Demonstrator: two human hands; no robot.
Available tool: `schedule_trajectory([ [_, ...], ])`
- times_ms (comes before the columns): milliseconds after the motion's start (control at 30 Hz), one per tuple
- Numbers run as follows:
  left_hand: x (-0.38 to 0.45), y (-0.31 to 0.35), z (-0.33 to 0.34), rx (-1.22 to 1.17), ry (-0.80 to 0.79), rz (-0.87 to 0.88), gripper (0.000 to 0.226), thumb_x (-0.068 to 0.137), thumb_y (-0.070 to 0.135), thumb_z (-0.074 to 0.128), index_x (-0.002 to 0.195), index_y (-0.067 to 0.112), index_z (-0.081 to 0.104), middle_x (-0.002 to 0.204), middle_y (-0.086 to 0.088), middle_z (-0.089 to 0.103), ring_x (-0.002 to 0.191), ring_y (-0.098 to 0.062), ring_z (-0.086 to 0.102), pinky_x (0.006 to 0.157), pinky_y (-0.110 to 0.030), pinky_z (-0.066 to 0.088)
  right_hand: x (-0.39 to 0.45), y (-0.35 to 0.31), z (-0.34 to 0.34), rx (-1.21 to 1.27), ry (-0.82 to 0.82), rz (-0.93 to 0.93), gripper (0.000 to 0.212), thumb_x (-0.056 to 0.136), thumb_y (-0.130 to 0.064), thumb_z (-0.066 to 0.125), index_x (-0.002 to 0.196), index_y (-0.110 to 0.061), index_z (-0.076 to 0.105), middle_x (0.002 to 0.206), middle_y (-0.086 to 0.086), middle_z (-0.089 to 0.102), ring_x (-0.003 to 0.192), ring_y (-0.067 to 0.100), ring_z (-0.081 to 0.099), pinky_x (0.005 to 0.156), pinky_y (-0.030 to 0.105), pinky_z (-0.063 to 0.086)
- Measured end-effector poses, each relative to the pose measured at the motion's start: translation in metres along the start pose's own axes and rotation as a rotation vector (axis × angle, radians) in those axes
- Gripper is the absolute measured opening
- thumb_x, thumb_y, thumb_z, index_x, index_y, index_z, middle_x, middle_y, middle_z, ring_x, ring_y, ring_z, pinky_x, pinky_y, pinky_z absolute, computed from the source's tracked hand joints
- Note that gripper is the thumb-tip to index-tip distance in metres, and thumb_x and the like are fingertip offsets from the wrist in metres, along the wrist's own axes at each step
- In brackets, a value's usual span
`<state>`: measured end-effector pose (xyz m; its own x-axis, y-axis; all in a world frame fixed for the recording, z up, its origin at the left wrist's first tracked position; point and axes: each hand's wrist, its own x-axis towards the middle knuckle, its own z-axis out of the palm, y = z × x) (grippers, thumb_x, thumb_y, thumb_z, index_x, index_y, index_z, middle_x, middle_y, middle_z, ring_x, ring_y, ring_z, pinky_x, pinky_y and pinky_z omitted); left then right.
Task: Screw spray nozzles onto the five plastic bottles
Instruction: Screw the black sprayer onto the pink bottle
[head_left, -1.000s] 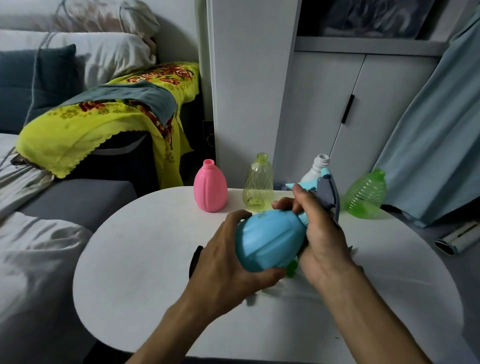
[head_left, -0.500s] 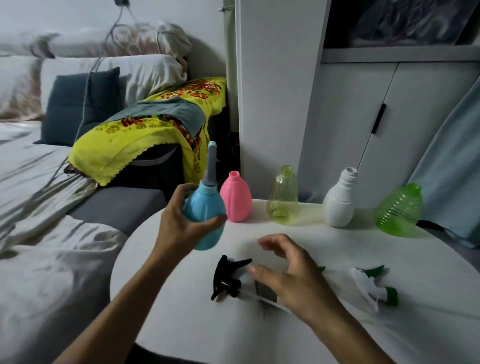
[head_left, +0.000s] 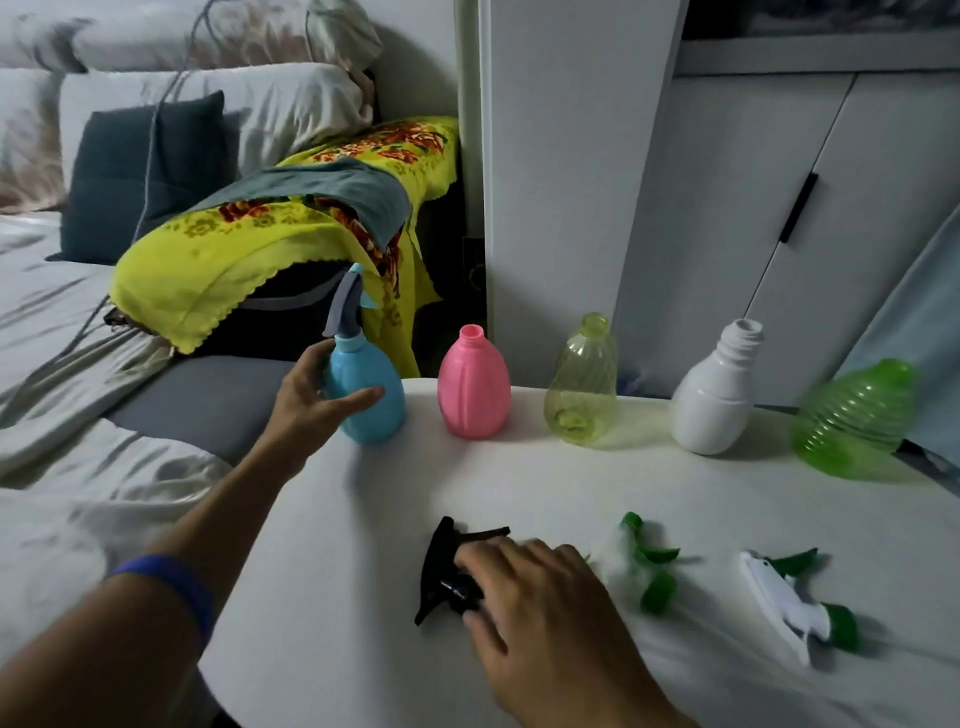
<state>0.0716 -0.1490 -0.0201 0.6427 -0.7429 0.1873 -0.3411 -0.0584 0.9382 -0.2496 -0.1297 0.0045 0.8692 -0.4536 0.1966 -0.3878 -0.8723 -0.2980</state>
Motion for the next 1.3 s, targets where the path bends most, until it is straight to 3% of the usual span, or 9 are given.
schedule_trajectory([
  [133, 0.002, -0.006, 0.001, 0.011, 0.0, 0.004, 0.066, 0.054, 0.043, 0.087, 0.11, 0.047, 0.052, 0.112, 0.015, 0.062, 0.095, 0.009, 0.062, 0.073, -0.015, 0.052, 0.006, -0.009, 0.022, -0.166, -0.028, 0.086, 0.051, 0.048, -0.04, 0.082, 0.096, -0.026, 0.071, 0.092, -0.004, 0.072, 0.073, 0.02, 0.069, 0.061, 0.036, 0.055],
  [300, 0.0, -0.006, 0.008, -0.004, 0.042, -0.007, 0.086, 0.051, 0.045, 0.086, 0.127, 0.031, 0.049, 0.116, 0.007, 0.062, 0.103, -0.006, 0.061, 0.084, -0.029, 0.054, 0.011, -0.015, 0.038, -0.223, -0.149, 0.171, 0.049, 0.032, -0.037, 0.087, 0.077, -0.025, 0.071, 0.06, -0.003, 0.067, 0.057, 0.021, 0.065, 0.062, 0.035, 0.055],
  [433, -0.017, 0.0, 0.015, 0.027, 0.105, -0.047, 0.097, 0.064, 0.039, 0.088, 0.145, 0.025, 0.036, 0.138, 0.001, 0.05, 0.122, -0.016, 0.051, 0.099, -0.036, 0.047, 0.013, -0.016, 0.035, -0.272, -0.131, 0.145, 0.048, 0.052, -0.024, 0.08, 0.098, -0.019, 0.069, 0.073, 0.004, 0.073, 0.079, 0.026, 0.066, 0.079, 0.04, 0.053],
  [533, -0.048, 0.007, 0.019, 0.012, 0.358, -0.044, 0.061, 0.082, 0.038, 0.076, 0.133, 0.022, 0.048, 0.136, -0.006, 0.053, 0.121, -0.022, 0.053, 0.103, -0.049, 0.046, 0.017, -0.012, 0.024, -0.072, -0.032, 0.154, 0.038, 0.085, -0.023, 0.057, 0.122, -0.023, 0.05, 0.109, 0.007, 0.066, 0.111, 0.028, 0.05, 0.095, 0.042, 0.036],
  [633, -0.076, 0.03, 0.015, 0.013, 0.577, -0.004, 0.028, 0.088, 0.025, 0.067, 0.111, 0.03, 0.053, 0.118, -0.007, 0.059, 0.106, -0.024, 0.058, 0.089, -0.048, 0.053, 0.017, -0.004, -0.01, 0.254, 0.273, 0.214, 0.028, 0.083, -0.031, 0.067, 0.105, -0.035, 0.051, 0.104, -0.005, 0.066, 0.106, 0.015, 0.054, 0.089, 0.033, 0.042],
  [767, -0.099, 0.072, 0.029, 0.049, 0.363, 0.183, 0.03, 0.086, 0.009, 0.067, 0.106, 0.027, 0.054, 0.101, 0.0, 0.06, 0.091, -0.021, 0.06, 0.069, -0.029, 0.053, 0.003, 0.025, -0.065, 0.846, 0.615, 0.327, 0.036, 0.077, -0.01, 0.078, 0.099, -0.033, 0.062, 0.099, -0.012, 0.076, 0.096, 0.002, 0.067, 0.081, 0.016, 0.046],
  [900, -0.09, 0.087, 0.081, 0.151, 0.148, 0.179, 0.05, 0.079, 0.011, 0.075, 0.119, 0.024, 0.05, 0.117, 0.0, 0.054, 0.105, -0.017, 0.055, 0.086, -0.038, 0.055, -0.017, 0.057, -0.088, 1.252, 0.855, 0.479, 0.043, 0.084, 0.007, 0.069, 0.108, -0.029, 0.063, 0.096, 0.002, 0.079, 0.094, 0.017, 0.072, 0.082, 0.029, 0.05],
  [1100, -0.033, 0.062, 0.143, -0.031, 0.174, -0.38, 0.112, 0.055, 0.02, 0.092, 0.146, 0.021, 0.026, 0.138, -0.01, 0.044, 0.121, -0.033, 0.049, 0.101, -0.053, 0.045, -0.027, 0.077, -0.101, 1.299, 0.938, 0.5, 0.053, 0.086, 0.013, 0.061, 0.132, -0.014, 0.053, 0.096, 0.005, 0.078, 0.092, 0.013, 0.073, 0.077, 0.017, 0.056],
  [1300, -0.014, 0.034, 0.161, -0.113, 0.209, -0.293, 0.098, 0.056, 0.023, 0.092, 0.137, 0.021, 0.037, 0.117, -0.004, 0.052, 0.106, -0.027, 0.056, 0.08, -0.04, 0.051, -0.031, 0.091, -0.106, 1.268, 0.939, 0.48, 0.056, 0.087, 0.011, 0.061, 0.133, -0.02, 0.052, 0.098, 0.004, 0.079, 0.095, 0.013, 0.073, 0.085, 0.023, 0.057],
])
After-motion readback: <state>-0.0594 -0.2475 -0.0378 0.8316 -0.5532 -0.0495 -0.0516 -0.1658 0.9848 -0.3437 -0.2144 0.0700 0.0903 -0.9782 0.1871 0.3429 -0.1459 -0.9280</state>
